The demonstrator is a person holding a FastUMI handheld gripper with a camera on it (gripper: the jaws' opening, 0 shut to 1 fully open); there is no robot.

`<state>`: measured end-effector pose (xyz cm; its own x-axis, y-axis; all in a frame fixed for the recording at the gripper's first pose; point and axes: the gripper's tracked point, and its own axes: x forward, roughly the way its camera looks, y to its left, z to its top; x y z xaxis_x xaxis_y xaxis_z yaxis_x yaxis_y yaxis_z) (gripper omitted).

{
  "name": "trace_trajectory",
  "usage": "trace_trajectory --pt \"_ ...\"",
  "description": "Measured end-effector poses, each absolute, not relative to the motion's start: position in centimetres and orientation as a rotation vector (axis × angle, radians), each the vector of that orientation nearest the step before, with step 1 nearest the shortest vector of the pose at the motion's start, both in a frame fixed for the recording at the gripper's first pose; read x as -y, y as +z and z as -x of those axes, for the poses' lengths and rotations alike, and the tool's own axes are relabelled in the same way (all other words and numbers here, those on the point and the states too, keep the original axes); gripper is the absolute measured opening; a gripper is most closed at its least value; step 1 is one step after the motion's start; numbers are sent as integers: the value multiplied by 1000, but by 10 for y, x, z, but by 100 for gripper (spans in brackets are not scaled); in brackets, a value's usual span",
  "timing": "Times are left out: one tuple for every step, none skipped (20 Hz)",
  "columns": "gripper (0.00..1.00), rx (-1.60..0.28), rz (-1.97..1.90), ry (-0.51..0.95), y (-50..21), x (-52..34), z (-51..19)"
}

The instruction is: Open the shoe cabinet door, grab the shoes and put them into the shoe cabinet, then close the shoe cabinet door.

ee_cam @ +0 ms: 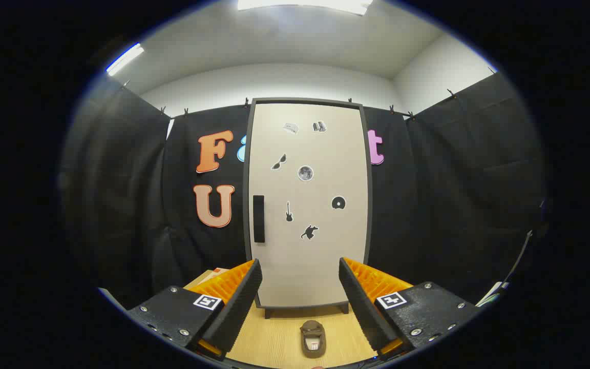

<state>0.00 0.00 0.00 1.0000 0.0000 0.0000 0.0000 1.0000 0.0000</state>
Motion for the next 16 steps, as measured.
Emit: trace_trajectory --pt "94 -6 4 0 0 1 0" --pt "94 -11 4 -3 -3 2 -1" --pt "94 -12 2 -3 -2 2 -1" --pt "94 -10 3 -5 -1 2 -2" --pt "94 -8 7 -9 0 2 -2" --pt "94 -8 14 -11 0 3 -3" --pt "94 -11 17 -10 0 2 -3" --pt "95 -9 15 -6 0 1 -4" --pt "95 -9 13 -4 1 0 -5" --pt "94 -10 12 -5 1 -1 -5" --pt "95 -8 12 -5 2 -1 -5" --pt "94 -9 10 -4 1 -2 -7" --pt "94 -10 9 -1 1 -3 -7" --pt "94 -11 7 1 1 -5 -8" --pt "94 -12 6 3 2 -6 -9" --pt "95 -14 4 5 0 -7 -10"
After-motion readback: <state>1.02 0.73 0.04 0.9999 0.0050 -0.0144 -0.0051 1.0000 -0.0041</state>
